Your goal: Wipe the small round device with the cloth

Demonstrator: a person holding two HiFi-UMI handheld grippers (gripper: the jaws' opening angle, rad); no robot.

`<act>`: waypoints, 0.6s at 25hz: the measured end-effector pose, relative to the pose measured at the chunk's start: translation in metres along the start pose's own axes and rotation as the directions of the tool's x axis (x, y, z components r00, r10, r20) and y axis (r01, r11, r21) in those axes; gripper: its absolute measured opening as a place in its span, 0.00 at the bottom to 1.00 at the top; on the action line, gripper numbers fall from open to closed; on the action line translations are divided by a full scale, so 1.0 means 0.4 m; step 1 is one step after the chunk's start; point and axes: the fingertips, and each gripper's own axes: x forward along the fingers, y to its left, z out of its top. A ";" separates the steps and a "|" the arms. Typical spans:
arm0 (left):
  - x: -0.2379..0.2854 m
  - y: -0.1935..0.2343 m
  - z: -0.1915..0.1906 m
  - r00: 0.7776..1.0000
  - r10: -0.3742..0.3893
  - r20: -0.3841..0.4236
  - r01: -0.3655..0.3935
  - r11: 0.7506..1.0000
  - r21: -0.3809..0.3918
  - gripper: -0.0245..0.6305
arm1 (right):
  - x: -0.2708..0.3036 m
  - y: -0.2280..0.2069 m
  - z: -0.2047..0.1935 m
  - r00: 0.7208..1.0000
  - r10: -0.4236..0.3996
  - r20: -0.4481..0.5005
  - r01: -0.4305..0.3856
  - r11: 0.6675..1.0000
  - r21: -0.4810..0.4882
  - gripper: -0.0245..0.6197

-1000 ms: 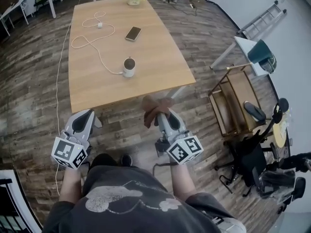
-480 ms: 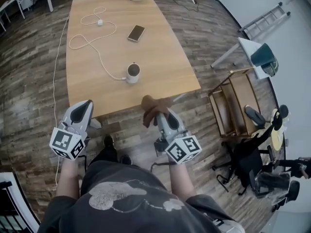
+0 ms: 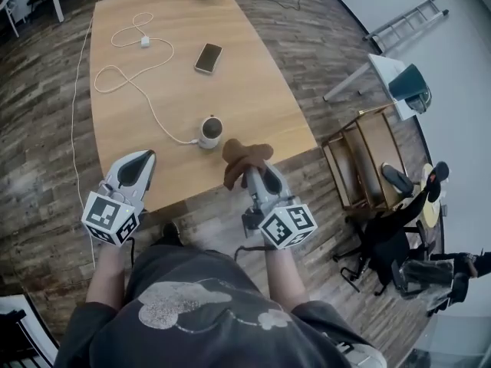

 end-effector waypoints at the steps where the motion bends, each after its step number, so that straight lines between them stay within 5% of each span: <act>1: 0.011 0.009 -0.001 1.000 -0.012 -0.002 0.012 1.000 -0.006 0.07 | 0.016 -0.002 -0.002 1.000 -0.007 -0.003 0.007 1.000 -0.003 0.12; 7: 0.064 0.021 -0.008 0.996 -0.087 -0.031 0.087 0.996 -0.017 0.07 | 0.117 0.027 -0.019 0.998 0.025 -0.050 -0.028 0.998 -0.056 0.12; 15: 0.116 0.044 -0.015 0.997 -0.044 -0.060 0.042 0.999 -0.033 0.07 | 0.266 0.047 -0.095 0.974 0.131 -0.183 -0.150 0.984 -0.093 0.12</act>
